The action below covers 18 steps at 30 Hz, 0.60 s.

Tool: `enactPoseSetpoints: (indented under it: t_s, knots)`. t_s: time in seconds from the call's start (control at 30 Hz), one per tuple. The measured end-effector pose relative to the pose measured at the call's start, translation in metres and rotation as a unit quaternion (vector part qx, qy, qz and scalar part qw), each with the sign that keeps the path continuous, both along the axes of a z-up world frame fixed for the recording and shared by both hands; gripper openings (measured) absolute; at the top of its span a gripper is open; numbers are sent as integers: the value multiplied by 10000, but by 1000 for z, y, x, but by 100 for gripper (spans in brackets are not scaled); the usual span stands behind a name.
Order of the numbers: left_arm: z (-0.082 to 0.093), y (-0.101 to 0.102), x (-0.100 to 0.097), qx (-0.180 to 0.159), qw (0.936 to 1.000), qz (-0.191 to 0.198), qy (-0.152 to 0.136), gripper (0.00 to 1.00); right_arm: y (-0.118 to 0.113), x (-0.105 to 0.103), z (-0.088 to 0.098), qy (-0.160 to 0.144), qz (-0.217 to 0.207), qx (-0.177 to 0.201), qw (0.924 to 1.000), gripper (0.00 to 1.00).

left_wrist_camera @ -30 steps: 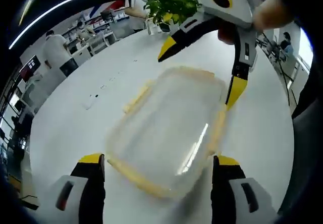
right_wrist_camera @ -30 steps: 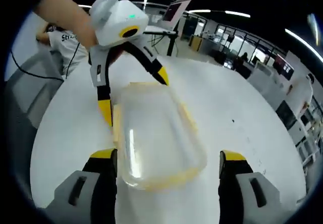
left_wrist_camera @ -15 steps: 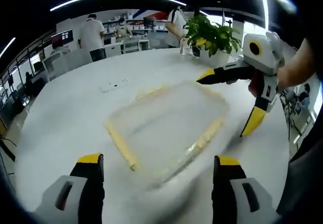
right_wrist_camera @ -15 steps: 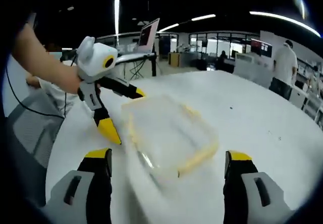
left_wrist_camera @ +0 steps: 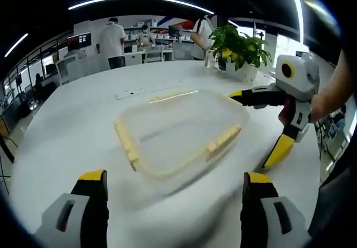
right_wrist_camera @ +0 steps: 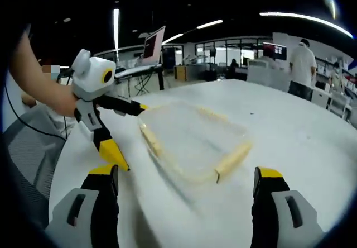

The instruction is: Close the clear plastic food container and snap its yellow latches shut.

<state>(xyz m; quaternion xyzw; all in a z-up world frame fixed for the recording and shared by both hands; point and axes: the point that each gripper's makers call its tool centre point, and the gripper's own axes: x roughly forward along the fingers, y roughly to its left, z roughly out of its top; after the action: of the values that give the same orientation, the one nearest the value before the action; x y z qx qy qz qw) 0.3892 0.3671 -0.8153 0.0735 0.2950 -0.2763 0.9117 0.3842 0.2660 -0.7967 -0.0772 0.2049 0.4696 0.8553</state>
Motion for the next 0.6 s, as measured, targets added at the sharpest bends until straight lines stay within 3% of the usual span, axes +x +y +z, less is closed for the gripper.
enactPoseSetpoints:
  t_s: [0.6]
  knots:
    - [3, 10, -9, 53, 9999, 83, 57, 95, -9, -2, 4, 52, -180, 45, 9998, 93]
